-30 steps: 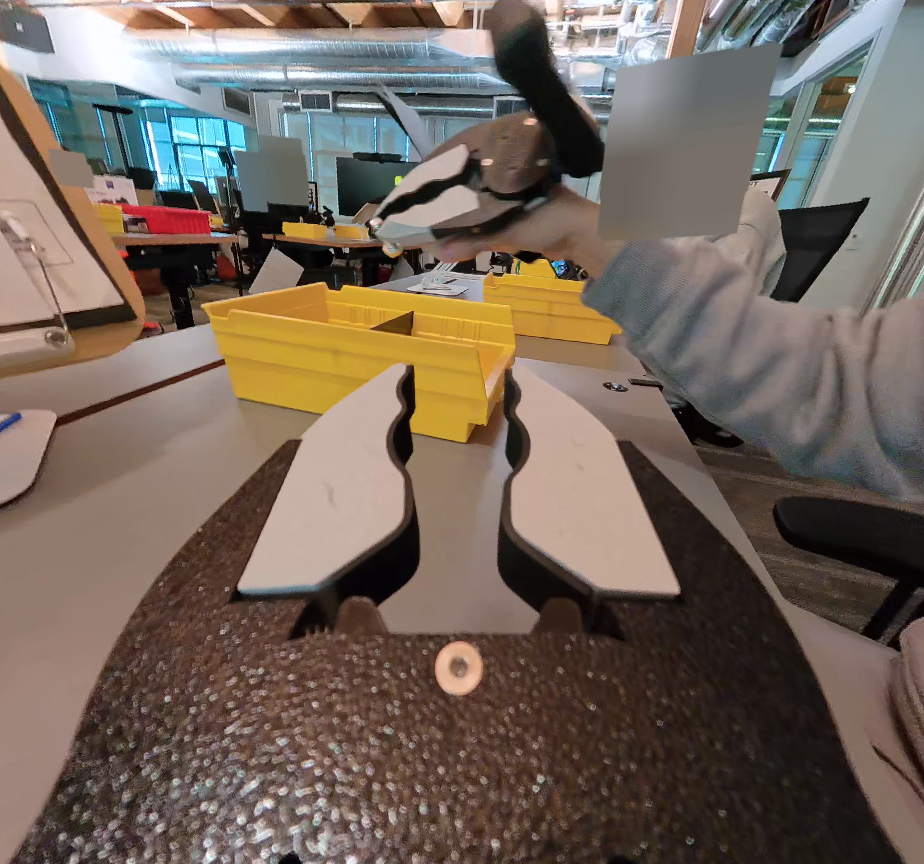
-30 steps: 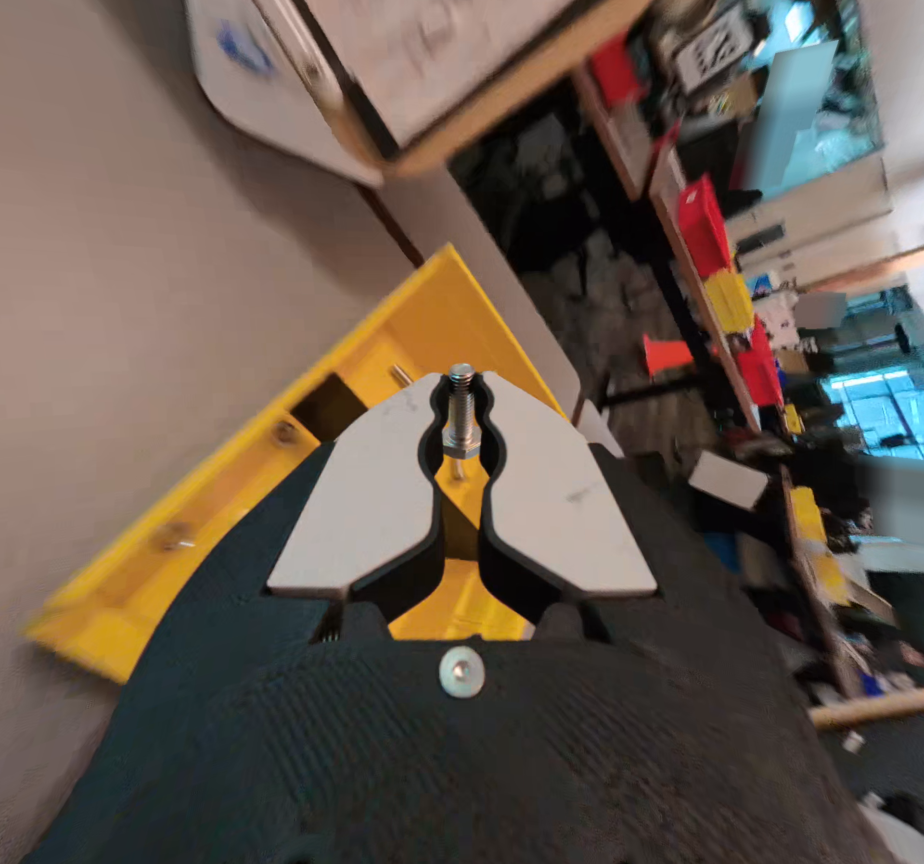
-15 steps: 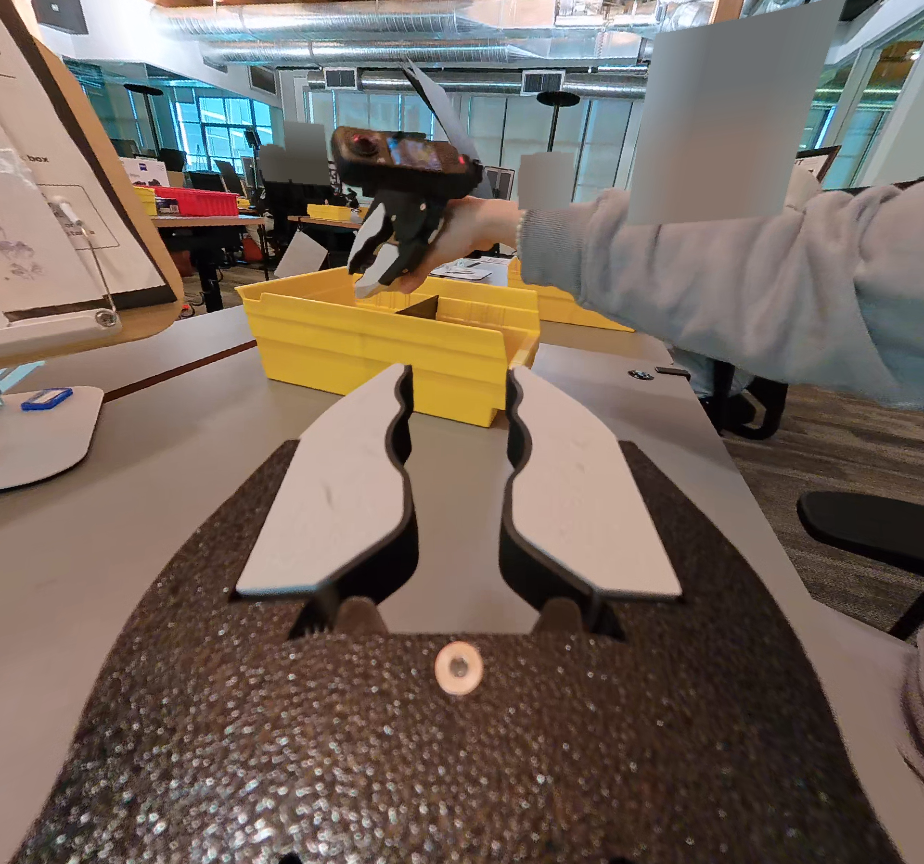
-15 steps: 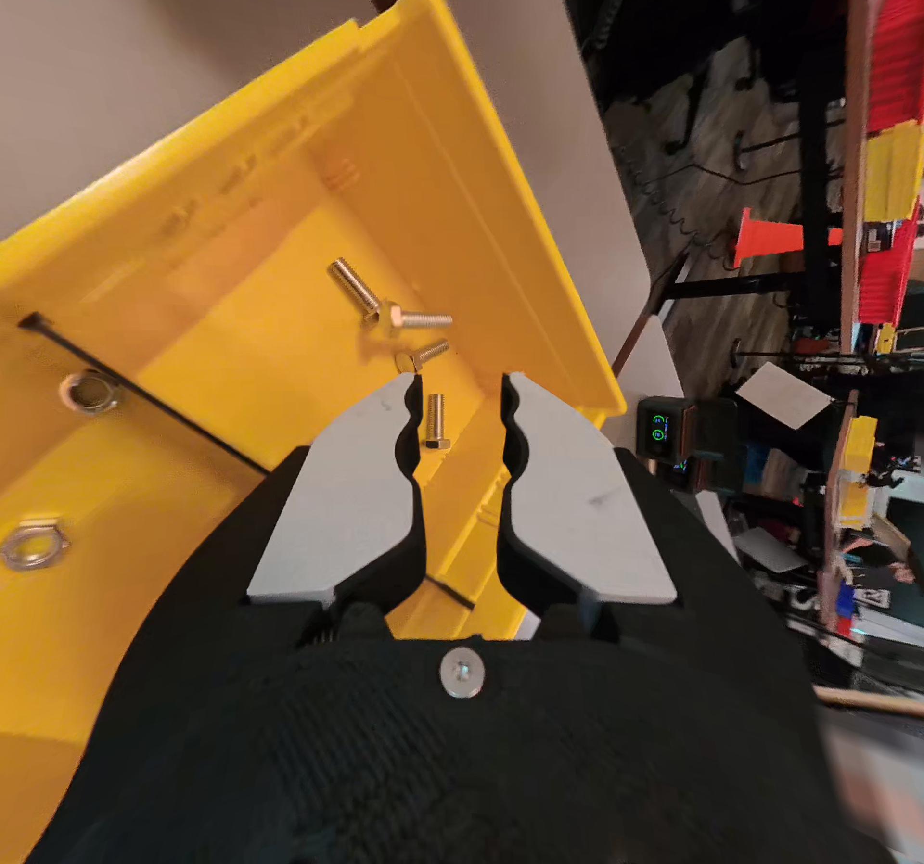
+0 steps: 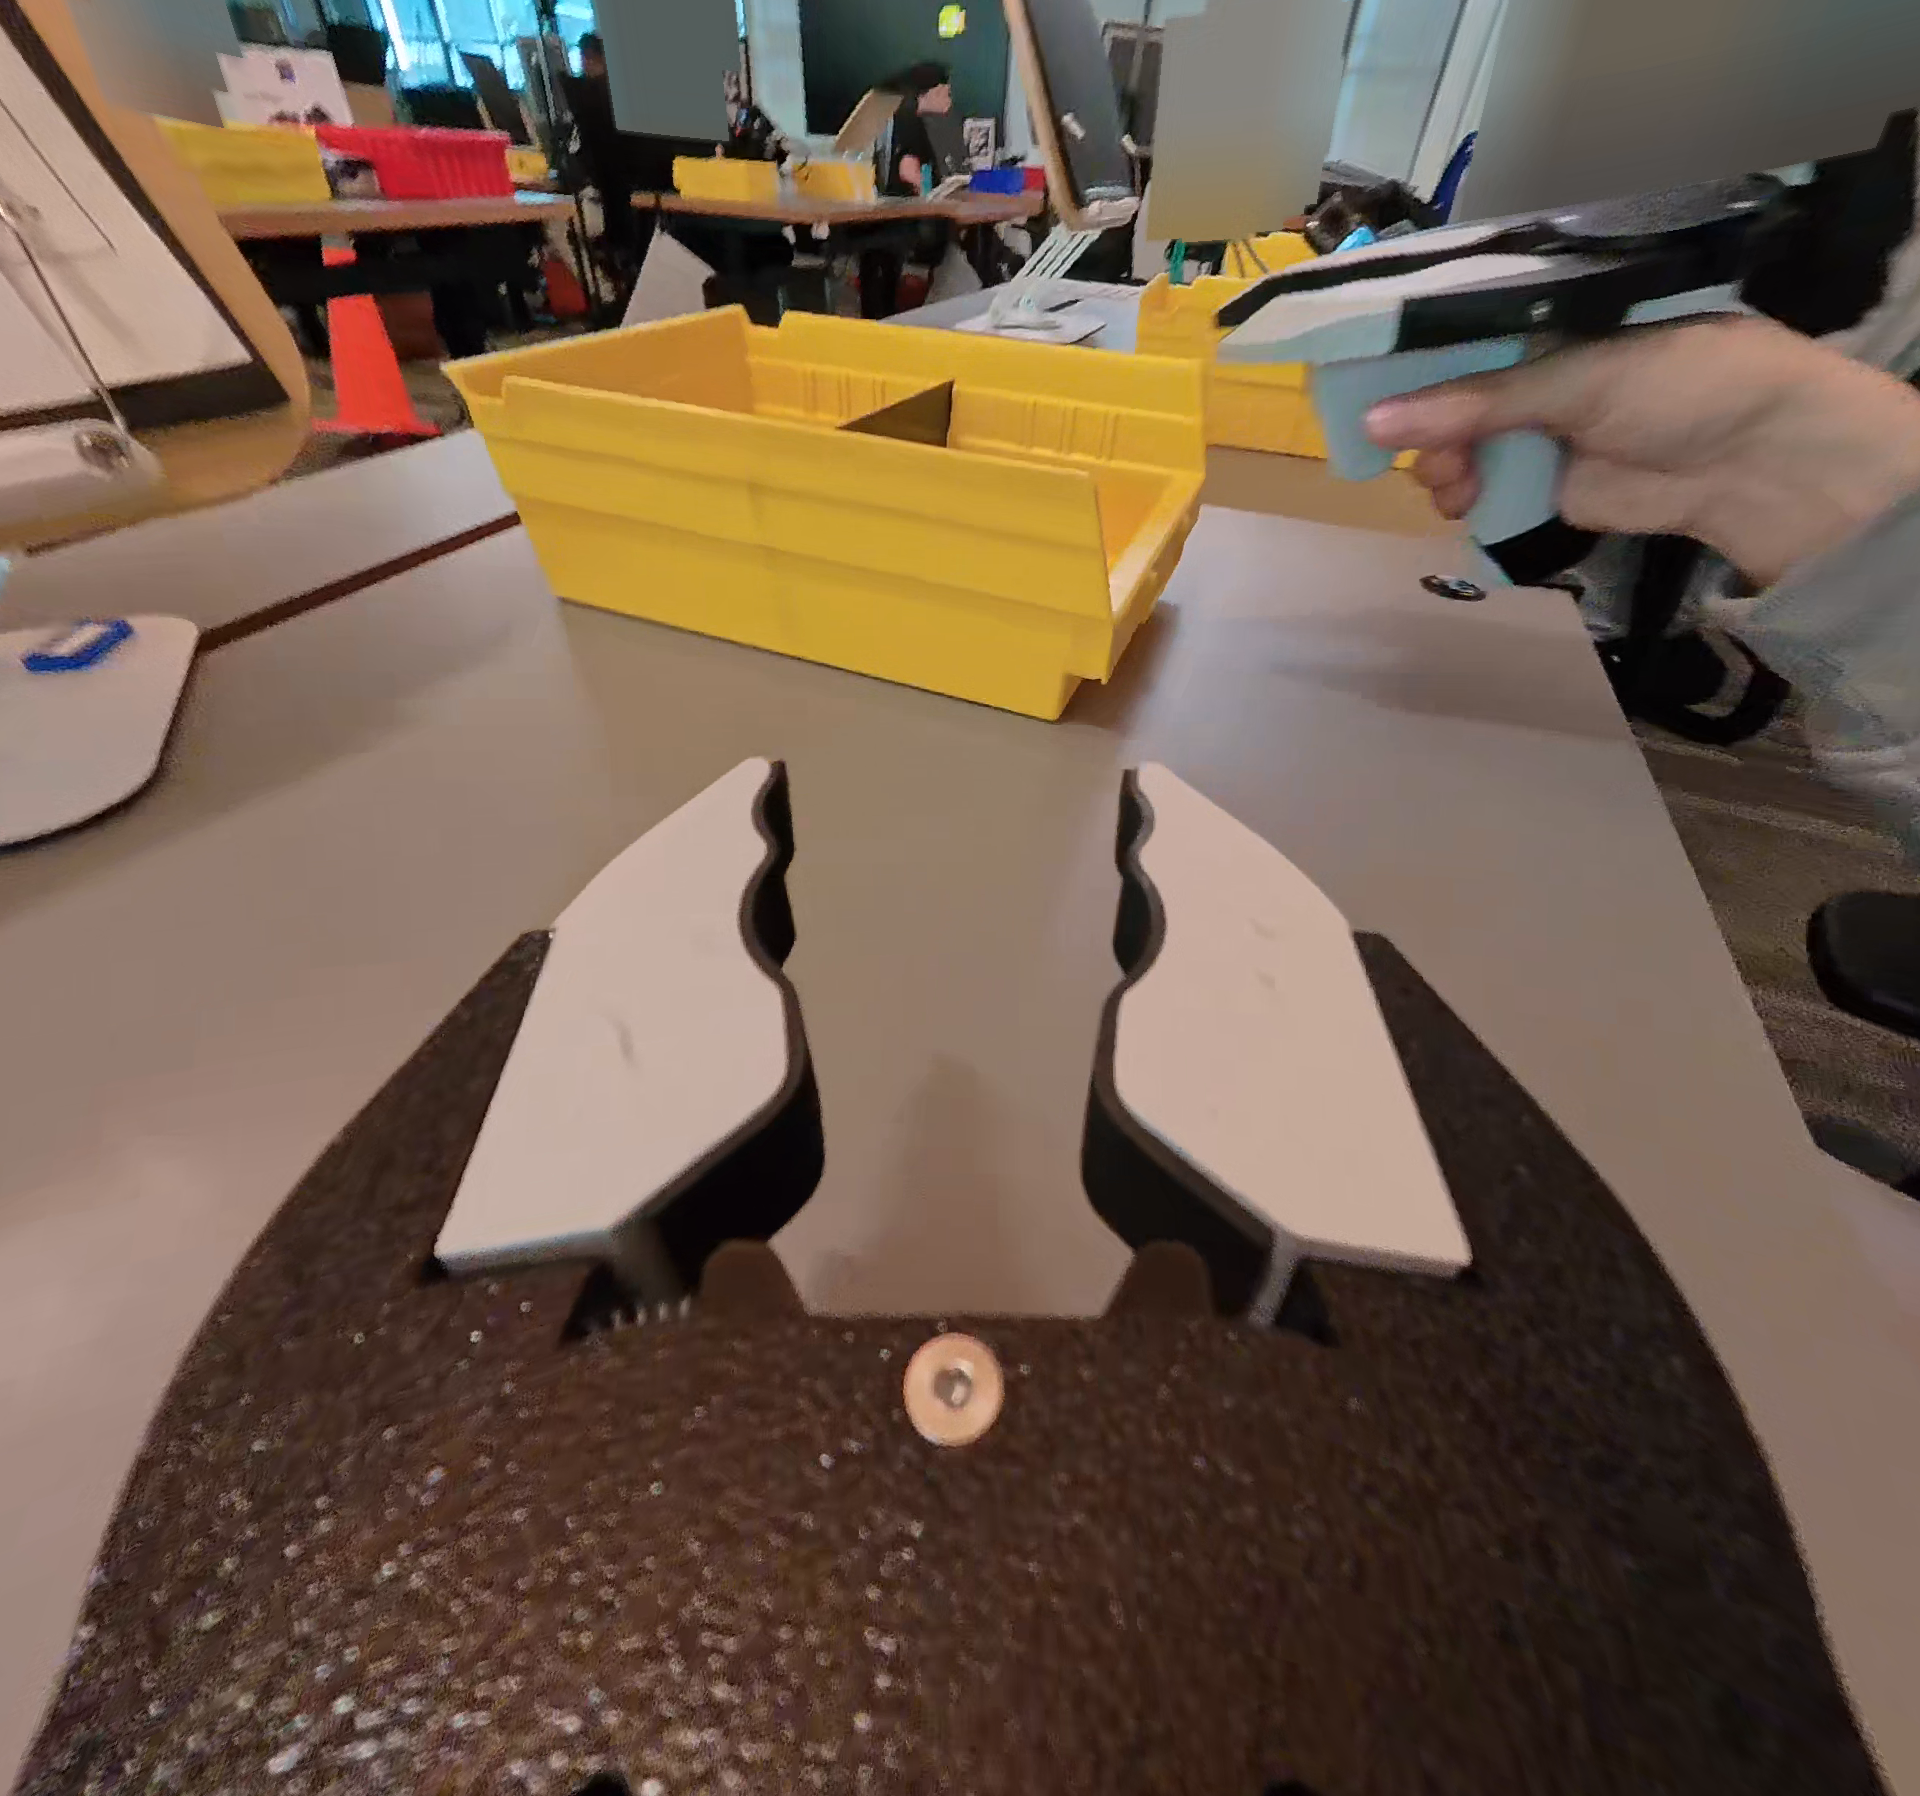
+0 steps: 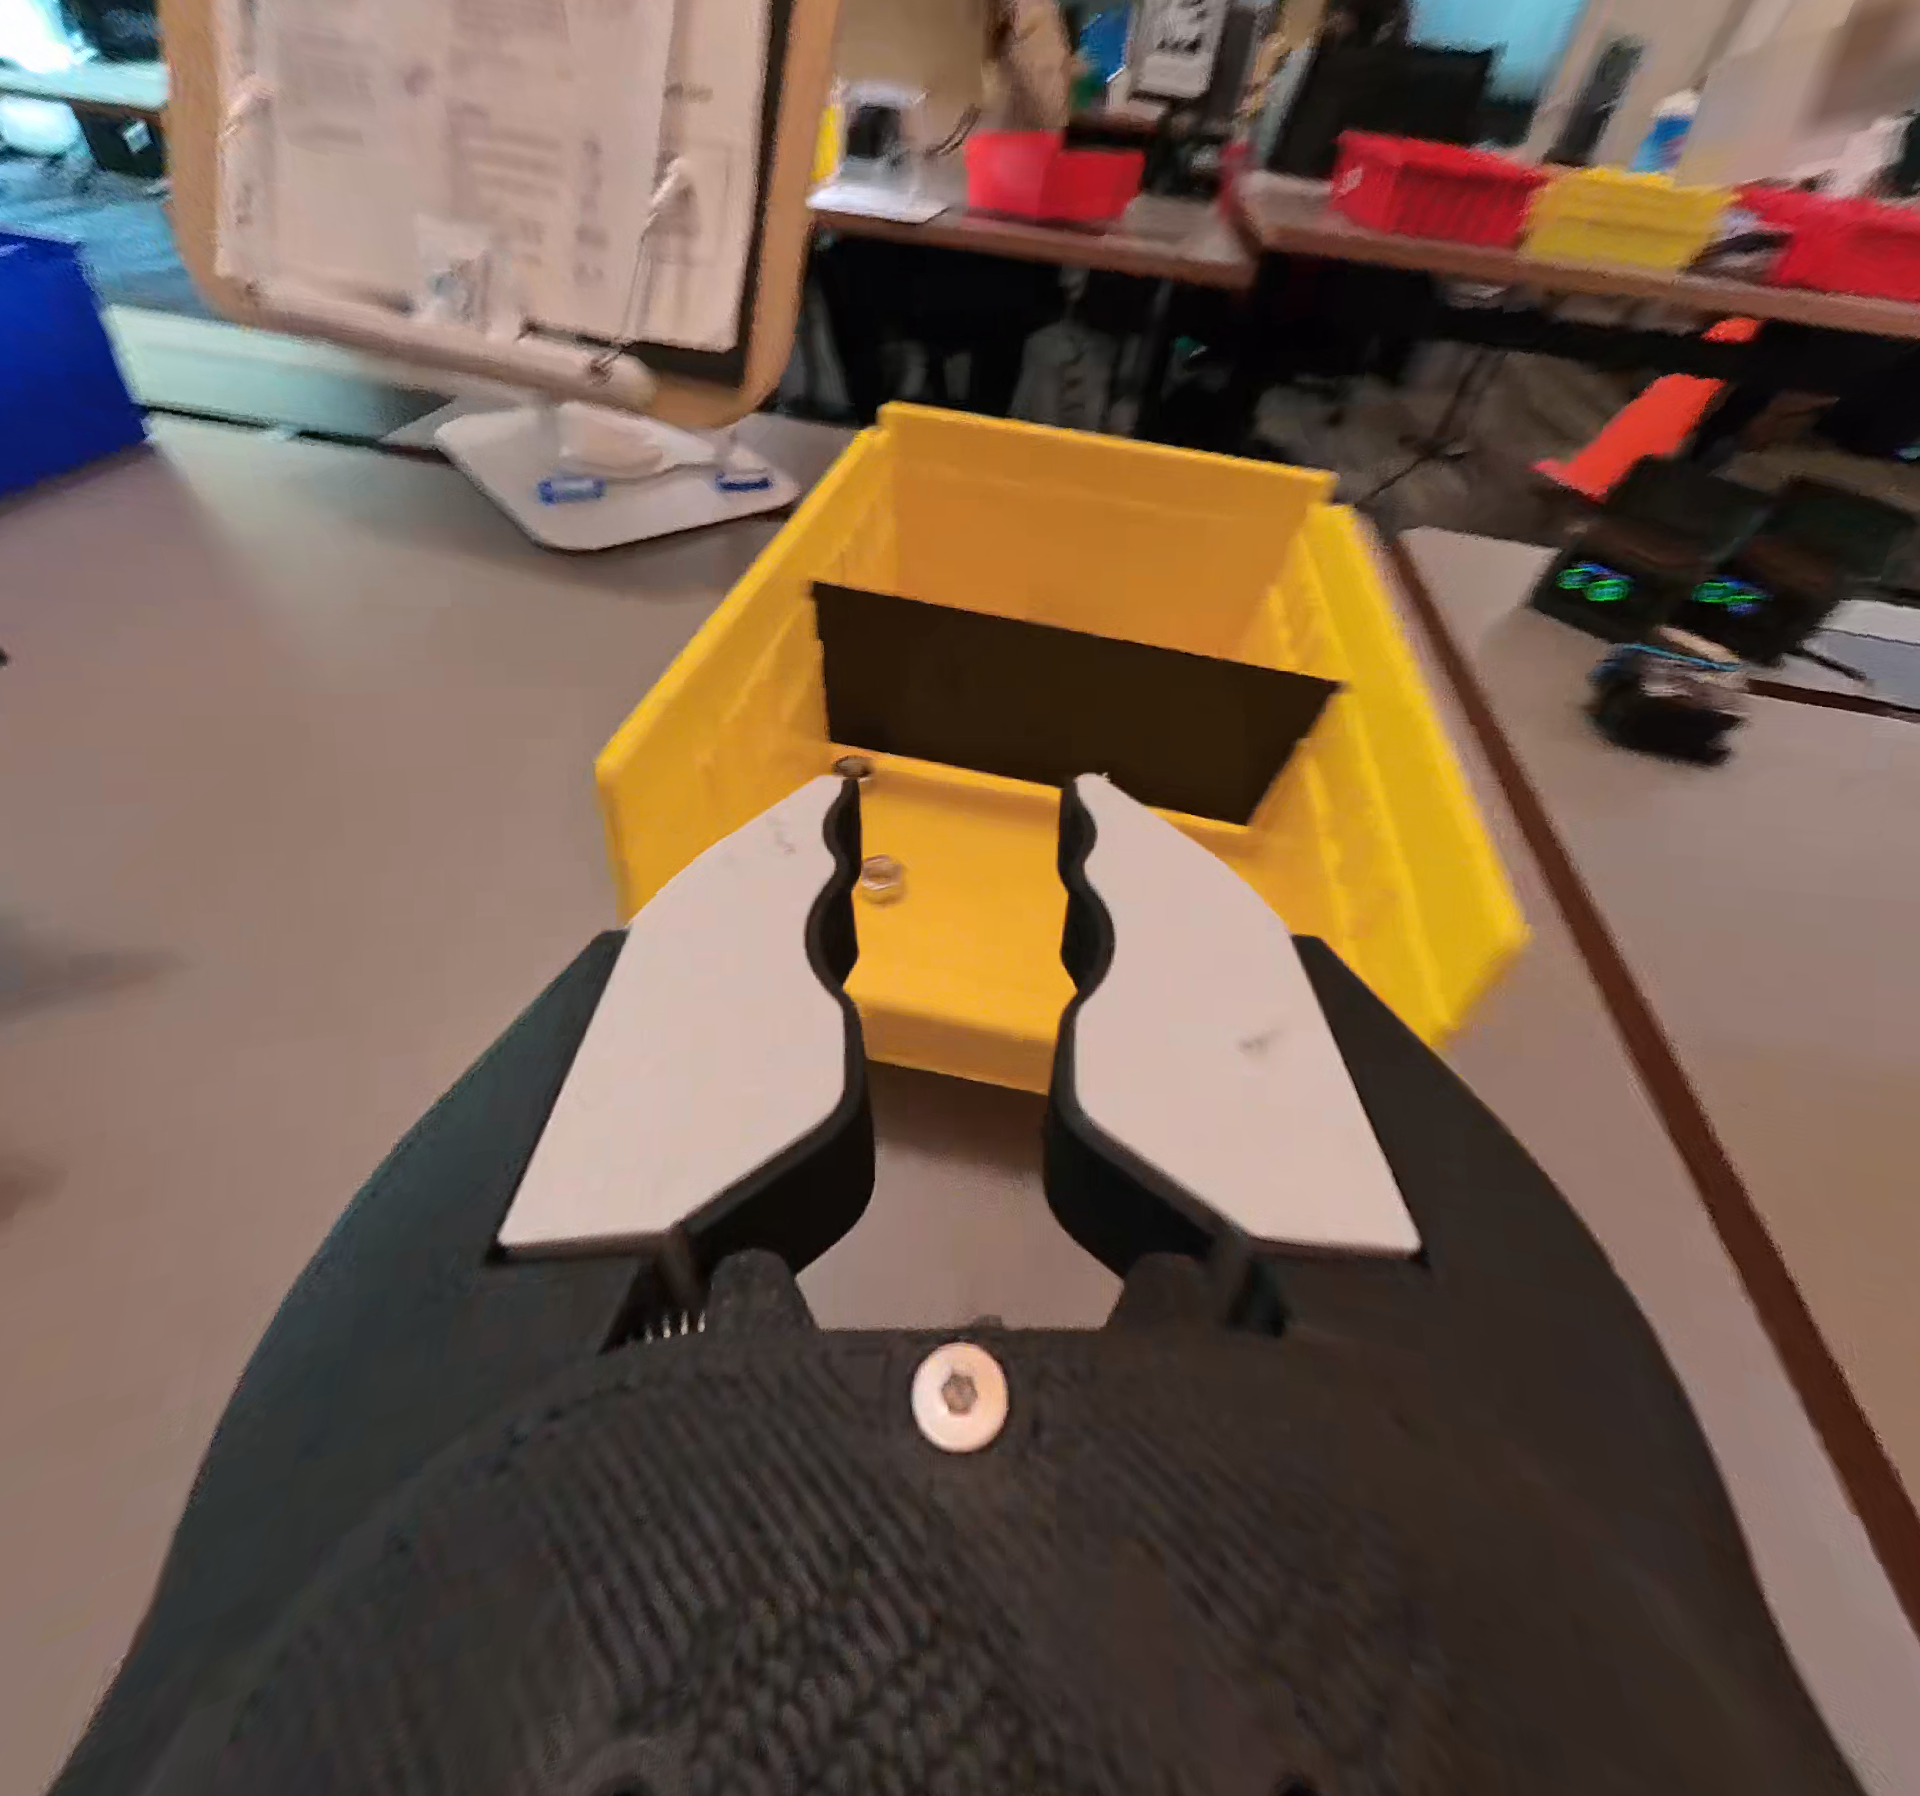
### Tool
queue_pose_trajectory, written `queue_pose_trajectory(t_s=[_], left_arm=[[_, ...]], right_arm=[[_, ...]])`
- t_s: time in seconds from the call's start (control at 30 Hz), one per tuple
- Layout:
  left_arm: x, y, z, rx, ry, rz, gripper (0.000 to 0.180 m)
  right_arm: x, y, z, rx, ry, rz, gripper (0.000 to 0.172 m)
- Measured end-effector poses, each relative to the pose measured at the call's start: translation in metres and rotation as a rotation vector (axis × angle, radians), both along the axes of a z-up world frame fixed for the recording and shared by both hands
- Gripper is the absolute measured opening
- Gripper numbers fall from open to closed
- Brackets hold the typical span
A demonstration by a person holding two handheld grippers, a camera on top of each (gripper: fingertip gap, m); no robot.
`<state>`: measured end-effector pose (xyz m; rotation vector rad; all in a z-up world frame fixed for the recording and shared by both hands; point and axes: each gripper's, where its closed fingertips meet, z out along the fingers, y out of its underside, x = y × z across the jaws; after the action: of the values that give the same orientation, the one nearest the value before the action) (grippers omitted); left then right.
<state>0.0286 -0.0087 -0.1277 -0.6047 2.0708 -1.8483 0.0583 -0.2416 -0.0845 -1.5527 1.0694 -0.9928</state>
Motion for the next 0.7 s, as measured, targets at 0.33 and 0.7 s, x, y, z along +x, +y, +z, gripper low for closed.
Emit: queue_pose_trajectory(t_s=[0.33,0.7], left_arm=[[0.037,-0.14,0.02,-0.018,-0.012,0.282,0.084],[0.109,-0.153,-0.023,0.208,0.2,0.423,0.048]], right_arm=[[0.001,-0.034,0.026,0.118,-0.102,-0.104,0.064],[-0.004,-0.014,0.041,0.07,-0.138,-0.049,0.065]])
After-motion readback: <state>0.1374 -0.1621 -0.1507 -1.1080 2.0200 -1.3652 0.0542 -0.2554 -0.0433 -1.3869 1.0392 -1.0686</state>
